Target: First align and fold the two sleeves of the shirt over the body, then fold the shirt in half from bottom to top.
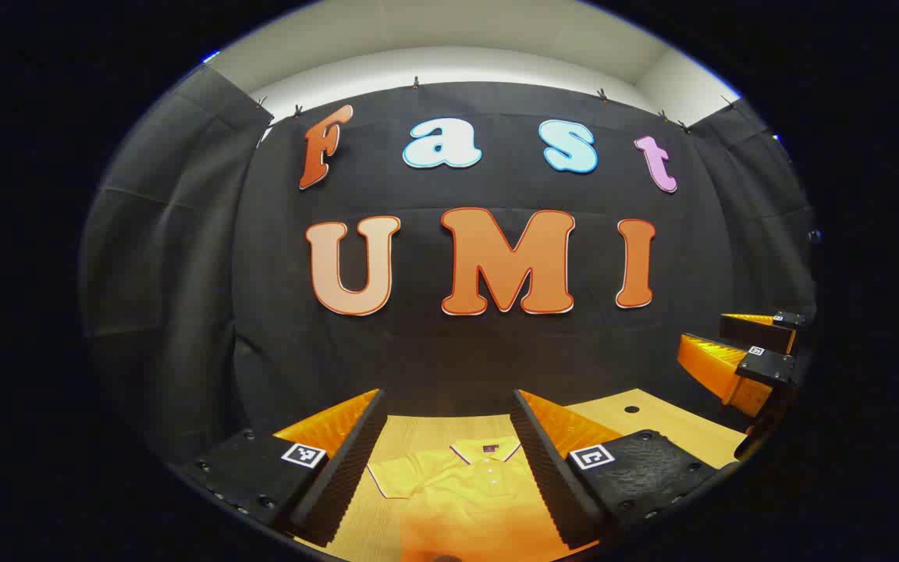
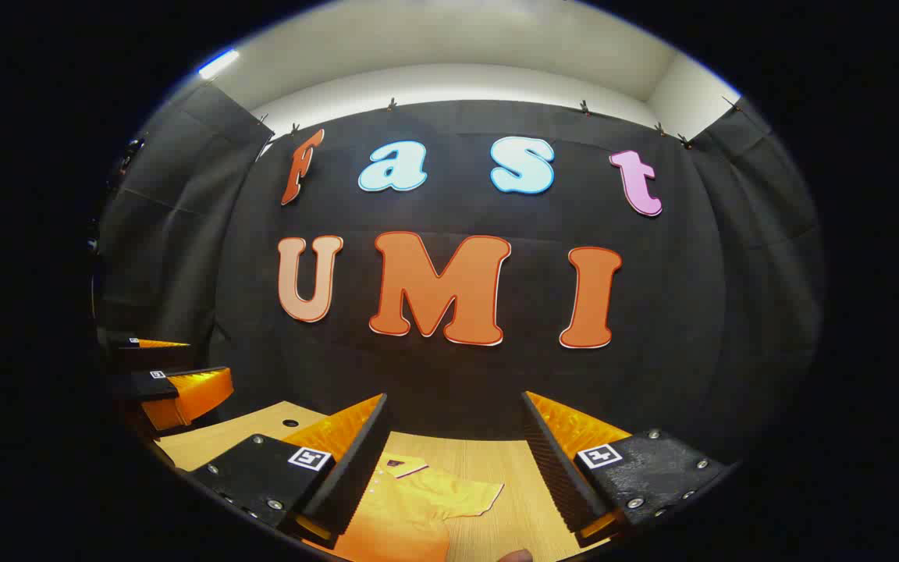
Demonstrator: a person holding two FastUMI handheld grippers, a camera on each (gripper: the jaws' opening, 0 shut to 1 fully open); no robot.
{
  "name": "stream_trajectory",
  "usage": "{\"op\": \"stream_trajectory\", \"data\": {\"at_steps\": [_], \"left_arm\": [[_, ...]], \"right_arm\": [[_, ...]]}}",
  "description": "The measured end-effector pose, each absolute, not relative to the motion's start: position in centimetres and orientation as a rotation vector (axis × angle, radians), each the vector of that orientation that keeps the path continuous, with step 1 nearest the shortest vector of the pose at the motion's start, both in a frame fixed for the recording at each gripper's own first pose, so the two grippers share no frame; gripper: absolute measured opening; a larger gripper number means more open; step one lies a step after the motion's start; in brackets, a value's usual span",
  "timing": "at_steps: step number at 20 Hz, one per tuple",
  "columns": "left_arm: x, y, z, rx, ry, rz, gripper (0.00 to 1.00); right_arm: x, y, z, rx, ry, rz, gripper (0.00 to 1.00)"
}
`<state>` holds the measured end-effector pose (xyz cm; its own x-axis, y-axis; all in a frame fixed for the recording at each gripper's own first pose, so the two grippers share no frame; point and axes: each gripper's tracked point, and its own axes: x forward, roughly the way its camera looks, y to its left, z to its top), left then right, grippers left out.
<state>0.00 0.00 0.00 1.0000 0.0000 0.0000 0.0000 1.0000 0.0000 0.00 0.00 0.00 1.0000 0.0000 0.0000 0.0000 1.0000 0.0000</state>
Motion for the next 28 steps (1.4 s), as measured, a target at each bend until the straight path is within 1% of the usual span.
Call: {"op": "stream_trajectory", "data": {"at_steps": [1,8,13,19,24,25,26,28], "left_arm": [[-0.1,0.0,-0.2,0.001,0.003,-0.001,0.97],[-0.8,0.4,-1.0,-0.013,0.030,0.005,0.98],[-1.4,0.5,-1.6,0.003,0.046,-0.016,0.98],[-2.5,2.5,-1.7,0.019,0.033,-0.018,0.98],[-3.5,4.3,-1.9,0.033,0.026,-0.037,0.98],[-3.7,4.5,-2.1,0.030,0.027,-0.045,0.98],[-3.8,4.8,-2.3,0.026,0.029,-0.048,0.97],[-3.6,5.3,-2.3,0.022,0.030,-0.045,0.97]], "right_arm": [[0.1,0.3,0.0,0.007,0.002,0.007,0.99],[-0.6,1.6,-0.5,0.013,0.016,0.035,0.99],[-1.1,2.0,-0.5,0.010,0.023,0.028,0.99],[-1.0,1.6,-1.6,-0.008,0.045,-0.025,0.98],[-0.4,1.2,-4.0,-0.033,0.110,-0.076,0.99],[-0.4,1.1,-4.4,-0.028,0.121,-0.088,0.94],[-0.2,1.0,-4.8,-0.025,0.130,-0.096,0.99],[0.5,0.5,-5.9,-0.029,0.163,-0.109,0.99]]}}
